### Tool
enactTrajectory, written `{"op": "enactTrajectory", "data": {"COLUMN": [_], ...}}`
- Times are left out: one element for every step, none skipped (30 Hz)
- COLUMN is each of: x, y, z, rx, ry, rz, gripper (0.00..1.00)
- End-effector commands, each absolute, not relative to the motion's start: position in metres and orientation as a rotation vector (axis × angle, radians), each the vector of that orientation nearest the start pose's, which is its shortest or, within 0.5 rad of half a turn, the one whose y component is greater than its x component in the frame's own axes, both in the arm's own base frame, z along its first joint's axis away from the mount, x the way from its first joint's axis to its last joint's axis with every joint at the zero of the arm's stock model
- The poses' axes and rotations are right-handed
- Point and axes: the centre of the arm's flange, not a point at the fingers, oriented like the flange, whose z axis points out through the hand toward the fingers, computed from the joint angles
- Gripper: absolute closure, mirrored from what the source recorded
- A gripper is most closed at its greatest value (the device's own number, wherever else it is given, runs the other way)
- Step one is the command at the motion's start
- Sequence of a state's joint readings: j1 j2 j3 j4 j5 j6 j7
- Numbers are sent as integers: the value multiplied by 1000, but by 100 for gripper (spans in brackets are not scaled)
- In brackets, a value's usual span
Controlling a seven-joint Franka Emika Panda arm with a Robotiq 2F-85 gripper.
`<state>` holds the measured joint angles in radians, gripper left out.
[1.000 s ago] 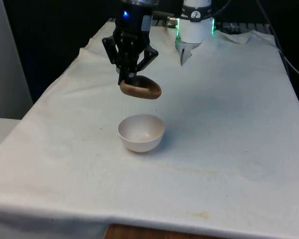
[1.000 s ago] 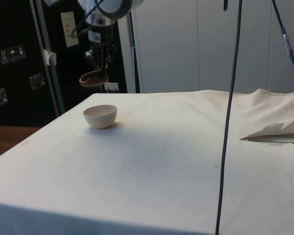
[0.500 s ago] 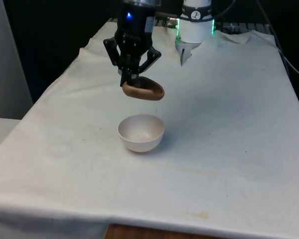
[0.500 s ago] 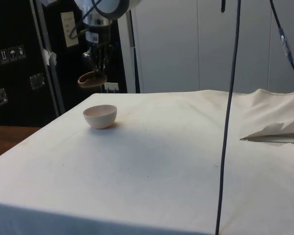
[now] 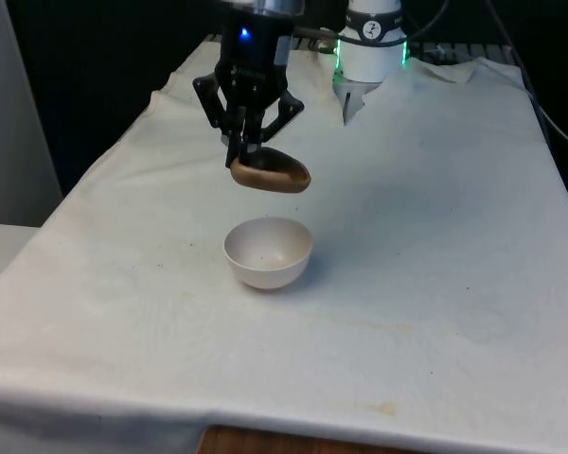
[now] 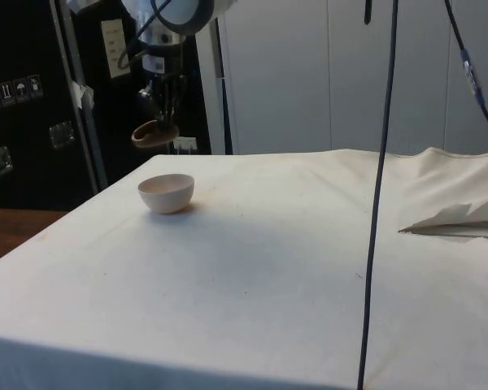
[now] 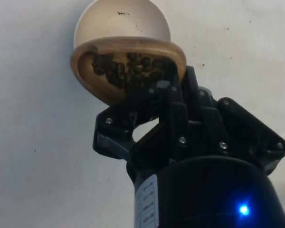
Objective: Pour the coffee beans from the cup into the bowl.
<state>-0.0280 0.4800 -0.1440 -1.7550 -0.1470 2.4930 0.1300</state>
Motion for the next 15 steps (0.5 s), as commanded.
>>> {"op": "enactTrajectory", "data": {"x": [676,676,676,676,676,676,676,676,676,676,676,675,675,675,675], "y": [-107,-107,-108,-107,-108,-108,-108,-107,-108,-108,-108,-108,-108,-108,-108], "z": [324,324,324,324,324,324,323,324,323,324,323,323,323,323,323], "rx": [-3286,-3288,-3292,-3295,-3299,-3302,-3313,-3299,-3319,-3324,-3331,-3338,-3351,-3358,-3365], "ry": [269,261,254,243,236,229,211,221,203,196,187,179,166,158,149], "rz": [-416,-416,-413,-413,-411,-409,-401,-413,-399,-396,-391,-386,-378,-371,-368], "gripper": [100,100,100,100,100,100,100,100,100,100,100,100,100,100,100]}}
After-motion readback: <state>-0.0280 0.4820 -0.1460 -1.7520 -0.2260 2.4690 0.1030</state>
